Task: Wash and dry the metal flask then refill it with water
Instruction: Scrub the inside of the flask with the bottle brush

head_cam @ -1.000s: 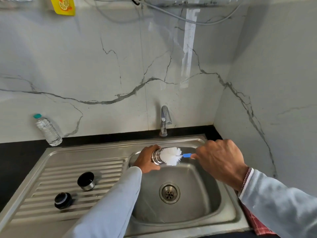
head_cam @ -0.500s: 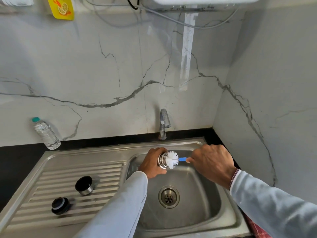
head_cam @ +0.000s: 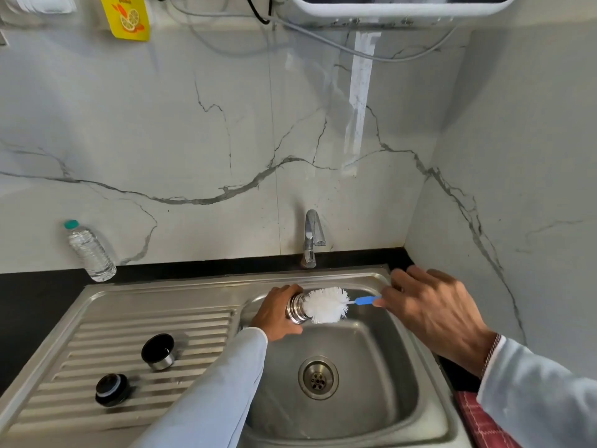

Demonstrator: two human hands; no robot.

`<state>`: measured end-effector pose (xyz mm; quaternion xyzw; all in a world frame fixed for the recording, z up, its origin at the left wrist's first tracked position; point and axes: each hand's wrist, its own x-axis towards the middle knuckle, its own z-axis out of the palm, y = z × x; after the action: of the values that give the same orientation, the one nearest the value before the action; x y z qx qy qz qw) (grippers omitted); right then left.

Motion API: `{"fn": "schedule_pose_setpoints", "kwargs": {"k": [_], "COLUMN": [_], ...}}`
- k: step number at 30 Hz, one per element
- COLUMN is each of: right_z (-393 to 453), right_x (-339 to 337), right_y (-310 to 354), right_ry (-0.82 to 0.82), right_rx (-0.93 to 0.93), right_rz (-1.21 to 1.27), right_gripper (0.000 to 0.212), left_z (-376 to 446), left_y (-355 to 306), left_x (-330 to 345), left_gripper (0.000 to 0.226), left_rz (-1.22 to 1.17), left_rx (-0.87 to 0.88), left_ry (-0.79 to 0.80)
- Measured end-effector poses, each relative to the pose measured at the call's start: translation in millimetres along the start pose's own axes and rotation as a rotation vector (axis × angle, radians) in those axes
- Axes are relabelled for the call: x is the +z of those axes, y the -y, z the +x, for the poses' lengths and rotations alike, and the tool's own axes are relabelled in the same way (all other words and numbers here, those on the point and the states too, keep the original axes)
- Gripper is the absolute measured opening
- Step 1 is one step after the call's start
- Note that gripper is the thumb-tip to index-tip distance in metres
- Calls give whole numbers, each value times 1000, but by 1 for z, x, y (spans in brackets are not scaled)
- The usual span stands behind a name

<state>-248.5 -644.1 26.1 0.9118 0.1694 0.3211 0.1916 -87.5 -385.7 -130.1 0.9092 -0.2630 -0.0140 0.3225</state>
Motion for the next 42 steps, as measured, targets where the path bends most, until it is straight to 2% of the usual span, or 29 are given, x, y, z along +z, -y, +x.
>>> {"fn": "schedule_pose_setpoints", "kwargs": {"k": [2, 4, 5, 6, 7, 9, 10, 11, 13, 14, 16, 17, 19, 21, 24, 27, 29, 31, 32, 33, 34, 35, 36, 37, 38, 40, 42], "right_z": [-11, -20, -21, -17, -5, 16, 18, 20, 15, 8, -6, -13, -22, -27, -28, -30, -28, -17, -10, -4, 1, 4, 5, 2, -4, -15, -25], "right_x": [13, 20, 22, 19, 8, -13, -8, -10, -11, -10, -6, -2, 1, 3, 2, 2, 5, -1, -5, -10, -12, -13, -14, -16, -17, -17, -9], "right_y": [-8, -10, -7, -4, -3, -3, -6, -10, -13, -14, -17, -21, -30, -35, -29, -28, -30, -25, -27, -29, -35, -40, -42, -42, -39, -27, -15], "right_ry": [-127, -55, 27, 109, 276, 629, 690, 727, 688, 619, 340, 185, 6, -37, -31, -61, 17, 261, 510, 682, 777, 814, 837, 794, 726, 445, 160], "right_rx": [-132, -240, -236, -154, 28, 372, 435, 423, 341, 288, 41, -80, -214, -264, -286, -299, -250, -80, 77, 303, 523, 639, 665, 585, 454, 160, -79], "right_rz": [-40, -27, -10, 36, 143, 540, 687, 738, 664, 538, 151, -1, -56, -38, -130, -42, 50, 204, 372, 656, 893, 1030, 1020, 858, 570, 70, -72], "right_gripper": [30, 32, 36, 41, 46, 54, 55, 53, 37, 25, 11, 11, 31, 37, 27, 27, 44, 64, 66, 62, 57, 54, 52, 47, 37, 14, 16], "left_z": [1, 2, 3, 4, 5, 5, 4, 4, 4, 5, 5, 6, 6, 6, 7, 7, 7, 9, 9, 8, 8, 10, 10, 12, 12, 16, 17], "left_y": [1, 1, 2, 3, 3, 3, 3, 2, 6, 7, 10, 9, 9, 8, 6, 2, -1, -2, -3, -5, -6, -6, -5, -5, -4, -5, -6], "left_x": [-2, -5, -4, -4, -3, -1, 0, 1, 2, 0, -3, -4, -6, -8, -8, -8, -8, -7, -7, -8, -8, -9, -10, -12, -12, -15, -18], "left_gripper": [74, 73, 72, 72, 72, 71, 71, 70, 69, 71, 71, 70, 70, 72, 71, 69, 69, 68, 68, 69, 70, 71, 71, 71, 72, 75, 78], "left_rz": [9, 28, 53, 76, 90, 91, 84, 81, 94, 101, 100, 96, 89, 80, 78, 63, 66, 69, 74, 76, 73, 69, 73, 78, 81, 102, 114], "left_rx": [-15, -4, 7, 14, 18, 21, 24, 27, 25, 24, -2, -9, -25, -32, -11, 3, 14, 44, 60, 64, 61, 63, 70, 82, 85, 103, 98], "left_ry": [-18, -14, -9, -3, 4, 3, 1, -1, 1, -2, -6, -8, -18, -14, -11, -11, -15, -20, -28, -33, -35, -39, -46, -56, -51, -44, -63]}}
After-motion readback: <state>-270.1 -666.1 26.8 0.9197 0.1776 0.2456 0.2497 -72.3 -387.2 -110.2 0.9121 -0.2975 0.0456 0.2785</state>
